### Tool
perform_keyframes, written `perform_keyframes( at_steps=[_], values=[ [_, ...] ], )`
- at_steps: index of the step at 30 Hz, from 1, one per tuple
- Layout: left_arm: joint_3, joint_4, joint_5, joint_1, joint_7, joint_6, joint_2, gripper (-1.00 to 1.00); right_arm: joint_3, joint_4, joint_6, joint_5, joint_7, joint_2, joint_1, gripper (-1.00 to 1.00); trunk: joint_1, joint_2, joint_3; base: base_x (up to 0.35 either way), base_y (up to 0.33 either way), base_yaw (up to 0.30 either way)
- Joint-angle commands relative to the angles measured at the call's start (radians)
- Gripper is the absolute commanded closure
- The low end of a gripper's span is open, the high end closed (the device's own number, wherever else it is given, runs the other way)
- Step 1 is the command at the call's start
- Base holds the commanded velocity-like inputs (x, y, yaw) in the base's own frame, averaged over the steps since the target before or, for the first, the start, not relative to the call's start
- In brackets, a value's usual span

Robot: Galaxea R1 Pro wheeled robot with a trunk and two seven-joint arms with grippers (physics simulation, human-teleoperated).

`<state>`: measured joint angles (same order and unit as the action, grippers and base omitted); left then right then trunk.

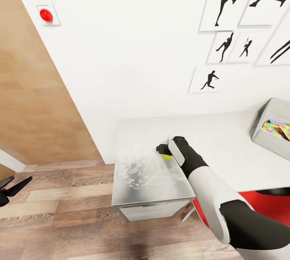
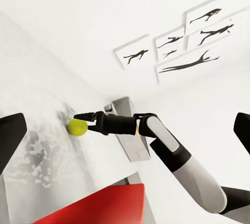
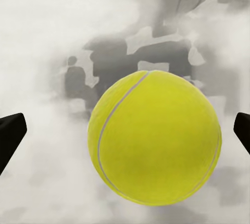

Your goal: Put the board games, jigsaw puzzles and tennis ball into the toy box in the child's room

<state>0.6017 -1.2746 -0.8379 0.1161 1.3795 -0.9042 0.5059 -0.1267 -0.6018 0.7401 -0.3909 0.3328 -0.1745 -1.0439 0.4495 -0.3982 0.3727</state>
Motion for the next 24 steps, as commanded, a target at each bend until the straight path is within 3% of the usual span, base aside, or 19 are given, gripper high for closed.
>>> perform_keyframes(
  at_steps=[1,21,22,24],
  values=[
    [0.0,0.0,-0.002,0.001,0.002,-0.01,0.0,-1.0,-0.002,-0.001,0.002,-0.009,0.009,0.0,-0.001,-1.0,0.001,-0.002,0.002,0.0,0.0,0.0],
    [0.0,0.0,-0.003,0.001,0.001,-0.01,0.0,-1.0,-0.002,0.0,0.004,-0.011,0.009,0.0,-0.001,-1.0,0.001,-0.002,0.003,0.0,0.0,0.0],
    [0.001,0.0,-0.003,0.001,0.001,-0.01,0.0,-1.0,-0.002,0.0,0.004,-0.011,0.009,0.0,-0.001,1.0,0.001,-0.002,0.003,0.0,0.0,0.0],
    [0.0,0.0,-0.003,0.001,0.001,-0.01,0.0,-1.0,-0.001,0.0,0.004,-0.011,0.009,0.0,-0.001,1.0,0.001,-0.002,0.003,0.0,0.0,0.0]
  ],
)
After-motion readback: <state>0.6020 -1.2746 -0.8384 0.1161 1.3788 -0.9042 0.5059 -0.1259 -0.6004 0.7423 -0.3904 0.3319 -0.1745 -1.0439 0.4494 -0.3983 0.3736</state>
